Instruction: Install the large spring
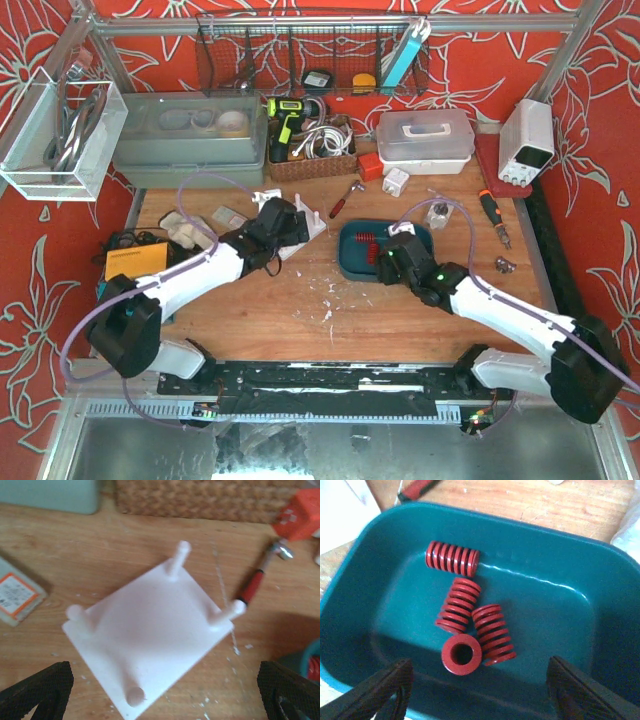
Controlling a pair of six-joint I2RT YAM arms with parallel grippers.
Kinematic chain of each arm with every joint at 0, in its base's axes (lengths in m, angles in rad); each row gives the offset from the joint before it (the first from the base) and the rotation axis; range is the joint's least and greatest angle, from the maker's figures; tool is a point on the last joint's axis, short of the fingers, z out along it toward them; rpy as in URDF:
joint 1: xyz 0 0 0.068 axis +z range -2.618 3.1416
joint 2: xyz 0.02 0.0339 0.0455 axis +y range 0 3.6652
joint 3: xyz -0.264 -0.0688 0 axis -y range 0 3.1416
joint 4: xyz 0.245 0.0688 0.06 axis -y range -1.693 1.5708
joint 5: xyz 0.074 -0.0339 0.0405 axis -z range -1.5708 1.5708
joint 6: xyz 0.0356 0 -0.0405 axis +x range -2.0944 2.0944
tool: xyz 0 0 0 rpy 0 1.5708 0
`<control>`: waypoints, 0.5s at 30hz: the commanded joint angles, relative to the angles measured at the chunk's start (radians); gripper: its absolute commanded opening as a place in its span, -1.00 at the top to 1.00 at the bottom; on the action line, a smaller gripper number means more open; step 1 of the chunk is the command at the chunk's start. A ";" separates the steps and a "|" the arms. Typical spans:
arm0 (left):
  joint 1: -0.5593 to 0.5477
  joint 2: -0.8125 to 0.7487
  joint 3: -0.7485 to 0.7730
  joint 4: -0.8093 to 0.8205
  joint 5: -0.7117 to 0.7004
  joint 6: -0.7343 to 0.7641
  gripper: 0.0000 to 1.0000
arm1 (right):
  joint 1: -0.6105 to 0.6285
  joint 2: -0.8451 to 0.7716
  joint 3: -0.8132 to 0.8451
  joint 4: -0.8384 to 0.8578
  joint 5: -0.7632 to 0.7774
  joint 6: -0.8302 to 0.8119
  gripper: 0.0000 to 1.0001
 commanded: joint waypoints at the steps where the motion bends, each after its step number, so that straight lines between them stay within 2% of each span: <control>1: -0.058 -0.086 -0.100 0.178 0.058 0.139 -0.97 | -0.034 0.061 0.053 -0.083 -0.071 0.032 -0.39; 4: -0.099 -0.166 -0.238 0.370 0.125 0.203 -0.92 | -0.045 0.098 0.073 -0.092 -0.108 0.019 -0.21; 9: -0.106 -0.287 -0.447 0.657 0.280 0.291 -0.78 | -0.051 0.158 0.104 -0.098 -0.089 0.011 -0.10; 15: -0.107 -0.322 -0.512 0.729 0.297 0.335 -0.78 | -0.056 0.218 0.117 -0.084 -0.094 0.019 -0.18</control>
